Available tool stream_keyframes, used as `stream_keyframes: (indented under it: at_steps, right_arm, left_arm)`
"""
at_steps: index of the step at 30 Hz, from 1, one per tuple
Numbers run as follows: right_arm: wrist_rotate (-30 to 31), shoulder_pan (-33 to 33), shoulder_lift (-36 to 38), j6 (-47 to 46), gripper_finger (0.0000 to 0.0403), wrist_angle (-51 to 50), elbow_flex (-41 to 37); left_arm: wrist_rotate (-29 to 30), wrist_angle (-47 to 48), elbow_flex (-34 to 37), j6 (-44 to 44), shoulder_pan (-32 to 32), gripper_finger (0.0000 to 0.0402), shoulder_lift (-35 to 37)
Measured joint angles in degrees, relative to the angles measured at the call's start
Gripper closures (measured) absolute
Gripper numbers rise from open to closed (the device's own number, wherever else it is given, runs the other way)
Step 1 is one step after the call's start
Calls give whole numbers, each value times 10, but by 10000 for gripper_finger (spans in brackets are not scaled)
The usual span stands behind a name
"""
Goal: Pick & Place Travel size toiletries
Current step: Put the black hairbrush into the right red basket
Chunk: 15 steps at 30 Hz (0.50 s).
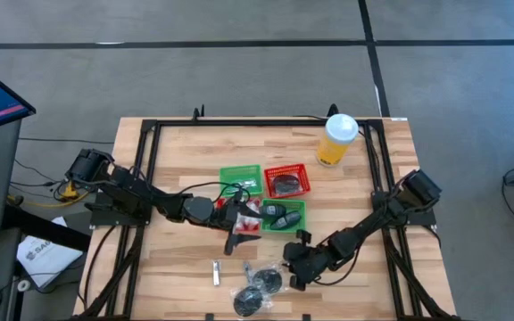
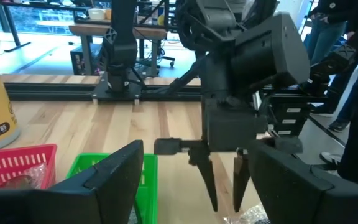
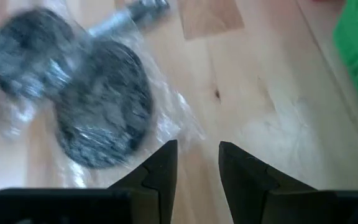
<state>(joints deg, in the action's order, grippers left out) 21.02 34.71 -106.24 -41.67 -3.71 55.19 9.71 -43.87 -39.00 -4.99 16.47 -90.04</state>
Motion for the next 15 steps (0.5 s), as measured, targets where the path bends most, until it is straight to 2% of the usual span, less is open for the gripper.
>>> stream_keyframes:
  at_steps: [6,9,15]
  right_arm:
    - [-4,0,-21,-14,294,0,-2]
    - [-25,-3,-35,-15,294,43,2]
    - [-44,-4,-44,-8,294,66,0]
  left_arm:
    - [2,0,0,0,0,124,0]
    - [2,1,0,0,0,124,0]
    - [2,4,0,0,0,124,0]
